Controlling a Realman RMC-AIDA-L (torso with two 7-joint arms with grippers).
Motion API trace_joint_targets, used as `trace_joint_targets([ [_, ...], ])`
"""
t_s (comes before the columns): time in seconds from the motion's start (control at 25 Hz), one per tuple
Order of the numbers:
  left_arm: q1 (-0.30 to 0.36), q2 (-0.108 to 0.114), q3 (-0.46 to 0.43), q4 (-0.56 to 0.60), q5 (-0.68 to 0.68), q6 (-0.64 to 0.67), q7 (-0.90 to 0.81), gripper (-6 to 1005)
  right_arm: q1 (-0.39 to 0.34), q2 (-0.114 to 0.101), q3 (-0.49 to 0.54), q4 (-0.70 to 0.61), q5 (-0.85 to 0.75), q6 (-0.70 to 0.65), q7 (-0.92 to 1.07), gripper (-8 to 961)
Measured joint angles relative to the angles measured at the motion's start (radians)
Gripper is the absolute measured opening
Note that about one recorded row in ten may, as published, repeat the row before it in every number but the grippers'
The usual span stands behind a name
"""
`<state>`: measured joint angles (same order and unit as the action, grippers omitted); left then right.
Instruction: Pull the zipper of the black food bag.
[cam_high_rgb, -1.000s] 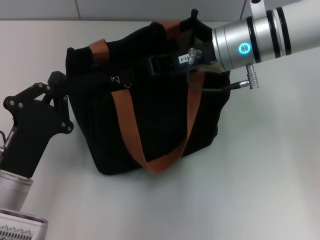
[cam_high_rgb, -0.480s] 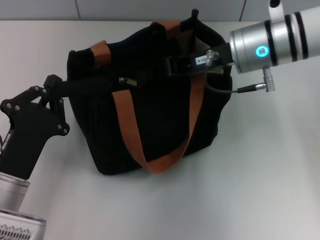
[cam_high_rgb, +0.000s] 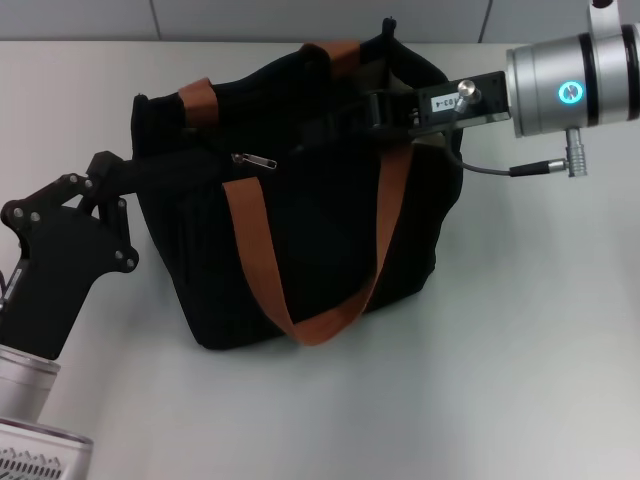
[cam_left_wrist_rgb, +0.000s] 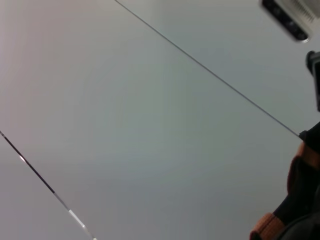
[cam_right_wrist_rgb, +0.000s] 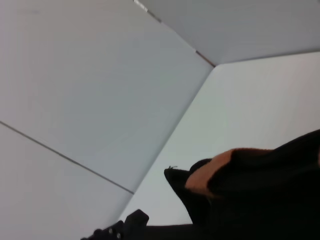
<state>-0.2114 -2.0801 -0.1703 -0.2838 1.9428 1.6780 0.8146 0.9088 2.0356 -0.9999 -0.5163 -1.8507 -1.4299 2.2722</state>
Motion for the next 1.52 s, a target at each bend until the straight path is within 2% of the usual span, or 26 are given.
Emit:
trace_joint_targets([
  [0.08, -0.001, 0.0, 0.001, 0.0, 0.003, 0.0, 0.0, 20, 0.013, 0.002, -0.011, -0.004, -0.015, 0.002, 0.01, 24],
  [0.16, -0.003, 0.0, 0.003, 0.0, 0.004, 0.002, 0.0, 20, 0.039, 0.015, -0.04, -0.014, -0.053, 0.026, 0.015, 48],
  [0.48, -0.003, 0.0, 0.003, -0.003, 0.006, 0.004, 0.0, 21, 0.08, 0.036, -0.091, -0.015, -0.067, 0.077, 0.016, 269],
  [0.88, -0.008, 0.0, 0.005, -0.002, 0.007, 0.007, 0.0, 21, 0.111, 0.041, -0.116, -0.004, -0.069, 0.093, 0.017, 427],
  [1.04, -0.009, 0.0, 0.005, -0.001, 0.007, 0.008, 0.0, 21, 0.105, 0.041, -0.112, -0.01, -0.068, 0.084, 0.002, 376],
  [1.16, -0.01, 0.0, 0.005, -0.001, 0.007, 0.007, 0.0, 21, 0.103, 0.039, -0.108, -0.01, -0.064, 0.077, -0.029, 153],
  [1.36, -0.011, 0.0, 0.005, -0.001, 0.007, 0.007, 0.0, 22, 0.102, 0.036, -0.107, -0.01, -0.059, 0.056, -0.045, -3],
  [1.52, -0.011, 0.0, 0.005, -0.001, 0.007, 0.007, -0.001, 22, 0.102, 0.032, -0.101, -0.011, -0.058, 0.048, -0.045, -2],
])
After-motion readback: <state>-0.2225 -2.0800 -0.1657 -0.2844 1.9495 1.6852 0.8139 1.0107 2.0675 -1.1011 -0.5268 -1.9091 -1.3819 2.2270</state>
